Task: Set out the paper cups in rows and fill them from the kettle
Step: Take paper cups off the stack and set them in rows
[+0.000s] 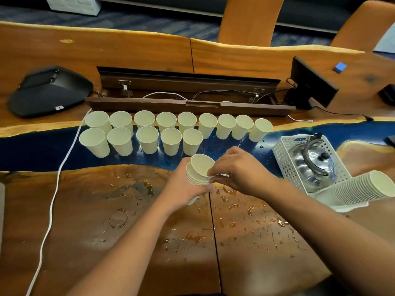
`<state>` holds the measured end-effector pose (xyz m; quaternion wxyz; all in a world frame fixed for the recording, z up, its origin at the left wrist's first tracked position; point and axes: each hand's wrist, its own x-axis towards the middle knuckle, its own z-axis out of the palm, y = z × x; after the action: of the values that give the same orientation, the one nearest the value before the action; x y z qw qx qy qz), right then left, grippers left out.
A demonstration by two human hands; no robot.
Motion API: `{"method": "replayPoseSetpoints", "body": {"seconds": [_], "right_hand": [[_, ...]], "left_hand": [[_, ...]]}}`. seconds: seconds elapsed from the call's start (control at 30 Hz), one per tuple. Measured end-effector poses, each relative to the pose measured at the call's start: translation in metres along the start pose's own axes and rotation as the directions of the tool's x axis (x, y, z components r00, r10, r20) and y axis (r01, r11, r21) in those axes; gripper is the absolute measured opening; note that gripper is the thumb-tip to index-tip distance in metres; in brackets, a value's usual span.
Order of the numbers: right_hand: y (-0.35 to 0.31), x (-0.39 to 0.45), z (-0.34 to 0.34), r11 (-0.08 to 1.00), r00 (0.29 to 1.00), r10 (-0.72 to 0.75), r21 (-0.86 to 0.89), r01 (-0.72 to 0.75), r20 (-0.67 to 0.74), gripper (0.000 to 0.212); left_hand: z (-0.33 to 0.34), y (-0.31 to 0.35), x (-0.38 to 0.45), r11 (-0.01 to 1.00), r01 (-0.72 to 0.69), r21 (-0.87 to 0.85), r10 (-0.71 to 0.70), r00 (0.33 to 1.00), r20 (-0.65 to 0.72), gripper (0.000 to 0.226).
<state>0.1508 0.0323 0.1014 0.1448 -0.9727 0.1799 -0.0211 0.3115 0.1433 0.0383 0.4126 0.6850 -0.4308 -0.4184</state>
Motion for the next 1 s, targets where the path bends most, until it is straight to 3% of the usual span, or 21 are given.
{"method": "replayPoseSetpoints", "body": {"seconds": [0.13, 0.27, 0.4, 0.5, 0.73, 0.87, 1.0], "right_hand": [[0.005, -0.002, -0.007, 1.000, 0.999, -0.029, 0.005, 0.030, -0.044, 0.023], [0.010, -0.003, -0.024, 0.998, 0.969, -0.041, 0.044, 0.053, -0.242, 0.022], [0.030, 0.002, -0.032, 0.999, 0.906, 0.018, 0.049, 0.003, -0.423, 0.021], [0.047, 0.010, -0.024, 0.996, 0.874, 0.079, -0.005, -0.093, -0.480, 0.023], [0.085, 0.034, 0.028, 0.956, 0.917, 0.255, -0.061, -0.287, -0.308, 0.017], [0.088, 0.042, 0.051, 0.886, 0.884, 0.443, -0.073, -0.457, -0.151, 0.025], [0.093, 0.051, 0.065, 0.843, 0.846, 0.532, -0.069, -0.534, -0.045, 0.028]], "left_hand": [[0.004, 0.000, 0.002, 1.000, 0.003, -0.008, -0.003, 1.000, -0.003, 0.077], [0.002, -0.002, 0.004, 0.999, 0.015, -0.041, -0.016, 0.999, -0.033, 0.079], [0.003, -0.005, 0.007, 0.999, 0.019, -0.035, -0.020, 0.998, -0.054, 0.081], [0.004, -0.006, 0.009, 0.999, 0.031, -0.028, -0.033, 0.998, -0.053, 0.081], [0.007, -0.006, 0.013, 0.999, 0.031, -0.012, -0.031, 0.999, -0.043, 0.078], [0.008, -0.006, 0.015, 0.999, 0.037, -0.013, -0.038, 0.998, -0.046, 0.079], [0.009, -0.010, 0.016, 0.999, 0.051, -0.007, -0.052, 0.998, -0.043, 0.081]]}}
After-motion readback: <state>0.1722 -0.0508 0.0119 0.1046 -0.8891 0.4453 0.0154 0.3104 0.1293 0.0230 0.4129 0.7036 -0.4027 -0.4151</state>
